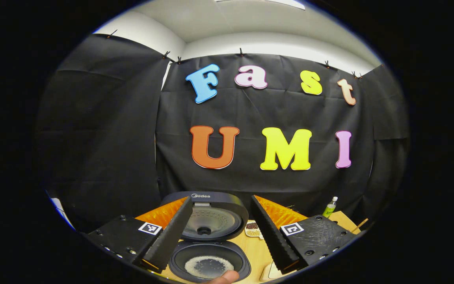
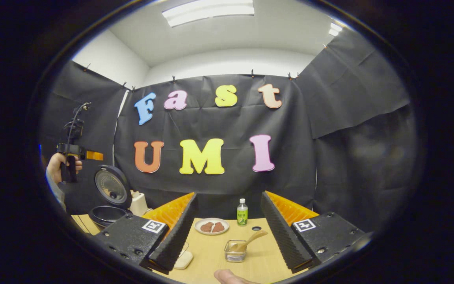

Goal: Close the left gripper, press the button to open the rice cooker; take a wooden spoon from the chopstick holder with the right hand, scoop a spoonful of rice and pour it into the rice cooker, then put the wooden spoon back into the chopstick holder.

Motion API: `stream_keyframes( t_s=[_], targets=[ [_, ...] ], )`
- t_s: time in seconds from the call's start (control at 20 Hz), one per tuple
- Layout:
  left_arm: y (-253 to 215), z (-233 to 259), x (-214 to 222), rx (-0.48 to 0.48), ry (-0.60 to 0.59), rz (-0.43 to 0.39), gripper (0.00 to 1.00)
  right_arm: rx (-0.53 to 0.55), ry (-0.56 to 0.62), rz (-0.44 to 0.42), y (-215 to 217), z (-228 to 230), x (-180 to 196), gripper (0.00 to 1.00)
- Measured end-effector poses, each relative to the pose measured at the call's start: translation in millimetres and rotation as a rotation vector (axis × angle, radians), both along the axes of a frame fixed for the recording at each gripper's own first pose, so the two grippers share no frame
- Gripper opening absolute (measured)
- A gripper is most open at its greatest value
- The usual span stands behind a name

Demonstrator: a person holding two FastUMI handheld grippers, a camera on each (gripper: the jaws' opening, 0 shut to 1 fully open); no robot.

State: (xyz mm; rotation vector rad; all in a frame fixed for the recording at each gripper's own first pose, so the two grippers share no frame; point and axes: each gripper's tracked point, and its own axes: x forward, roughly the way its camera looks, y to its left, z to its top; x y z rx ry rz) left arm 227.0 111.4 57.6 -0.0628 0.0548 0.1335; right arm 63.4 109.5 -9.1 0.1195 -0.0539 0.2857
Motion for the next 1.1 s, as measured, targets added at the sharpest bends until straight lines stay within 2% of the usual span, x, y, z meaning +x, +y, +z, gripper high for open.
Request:
stream_keyframes(
  t_s=[0.3,0.5,0.7,0.8,0.85,0.9,0.95,1.0,1.1],
  targets=[
    [33.4,1.0,67.9,0.025,-0.081,0.070,0.94,0.003,0.025,0.020,2.9,-17.9,15.4,1.00],
    [54.6,-1.0,92.5,-0.014,-0.109,0.093,0.94,0.006,0.037,0.017,1.4,-23.9,18.2,1.00],
    [63.4,-4.9,106.2,-0.014,-0.137,0.062,0.94,0.016,0.033,0.002,-4.0,-25.8,14.5,1.00],
    [65.8,-25.4,112.6,0.014,-0.072,0.061,0.94,0.015,0.029,-0.007,-6.1,-24.6,10.3,1.00],
    [66.7,-43.4,112.0,0.036,0.007,0.076,1.00,0.016,0.027,-0.014,-7.2,-23.1,8.0,1.00],
    [72.7,-34.7,111.2,0.089,-0.029,0.092,0.94,0.018,0.025,-0.019,-8.2,-23.1,4.0,1.00],
    [64.5,-29.8,111.5,0.088,-0.035,0.058,1.00,0.020,0.022,-0.021,-8.1,-22.9,-0.3,0.99],
    [59.1,-33.8,99.7,0.098,-0.022,0.059,0.97,0.024,0.020,-0.021,-8.4,-21.9,-3.6,1.00],
    [54.9,-38.3,93.6,0.106,-0.020,0.059,1.00,0.025,0.023,-0.020,-7.1,-23.4,-10.8,1.00]
  ],
)
